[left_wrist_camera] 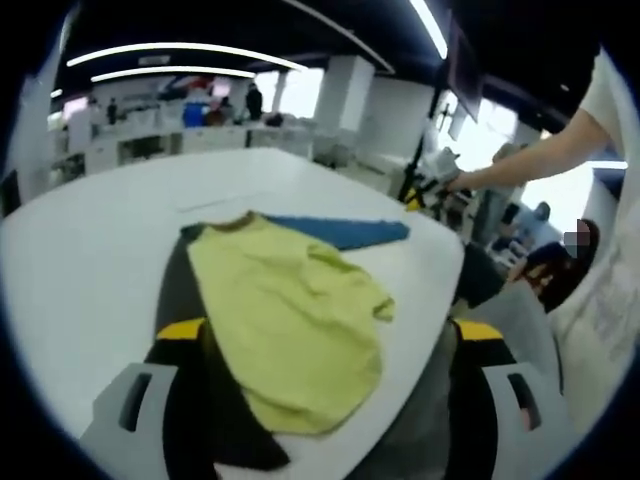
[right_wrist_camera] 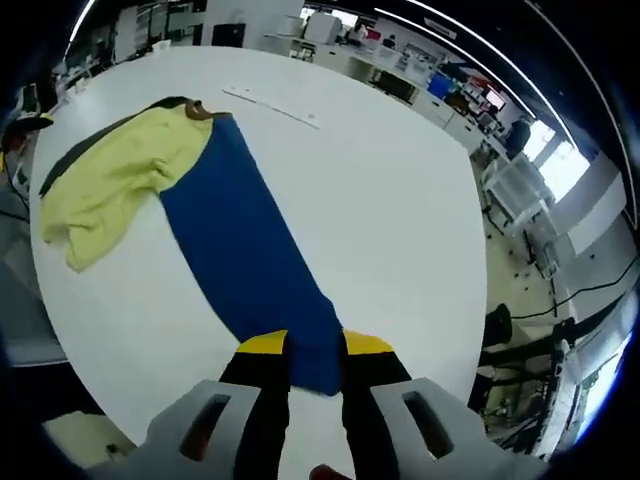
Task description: Fold the garment on the visible template until the final outline fits inside the template.
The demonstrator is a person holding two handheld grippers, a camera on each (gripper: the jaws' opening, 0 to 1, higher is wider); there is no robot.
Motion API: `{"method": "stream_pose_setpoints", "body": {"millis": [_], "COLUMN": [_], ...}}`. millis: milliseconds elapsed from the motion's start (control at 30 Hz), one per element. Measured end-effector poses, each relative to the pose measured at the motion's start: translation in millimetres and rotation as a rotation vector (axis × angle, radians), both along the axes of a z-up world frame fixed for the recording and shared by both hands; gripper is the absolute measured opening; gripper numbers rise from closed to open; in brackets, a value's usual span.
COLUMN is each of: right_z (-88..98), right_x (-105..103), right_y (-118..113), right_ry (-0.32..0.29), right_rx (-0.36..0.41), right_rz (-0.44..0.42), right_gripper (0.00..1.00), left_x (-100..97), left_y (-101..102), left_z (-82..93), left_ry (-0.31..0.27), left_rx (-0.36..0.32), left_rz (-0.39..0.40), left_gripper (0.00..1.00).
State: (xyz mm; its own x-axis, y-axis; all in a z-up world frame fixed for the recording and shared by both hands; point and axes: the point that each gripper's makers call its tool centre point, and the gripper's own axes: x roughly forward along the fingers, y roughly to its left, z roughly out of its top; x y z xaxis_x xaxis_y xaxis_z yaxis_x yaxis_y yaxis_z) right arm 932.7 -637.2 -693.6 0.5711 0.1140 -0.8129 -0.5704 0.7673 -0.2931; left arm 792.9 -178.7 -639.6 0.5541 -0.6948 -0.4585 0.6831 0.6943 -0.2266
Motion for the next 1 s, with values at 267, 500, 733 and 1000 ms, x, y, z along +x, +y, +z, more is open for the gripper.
{"method": "stream_pose_setpoints", "body": {"millis": [267,500,733,1000], "right_z": [0.2,0.5,-7.1,-12.7], "right_x": [-1,-5,-10,-17], "right_y": [4,14,27,45], "right_ry": [0.001,-0.005,0.006,0.008], "right_rx": [0.013,0.032,0.043,0.073], "right_rz": [-0.002,0.000,0.012,0.027], "right_gripper": [0.24,0.23,0.23,0.23], "left_x": [-2.1,-2.5,-3.2,-4.7], "left_y": [-5,-4,-4,0], "left_z": [-2.6,-3.7,-3.6,-6.8], "left_ry": [0.006,0.007,0.007,0.019], "left_rx": [0.000,-0.001,-0.006,-0.018], "left_rz": [-0.017,-0.017,-0.013,0.000], "left_gripper": [0.96,0.96,0.96,0.96]}}
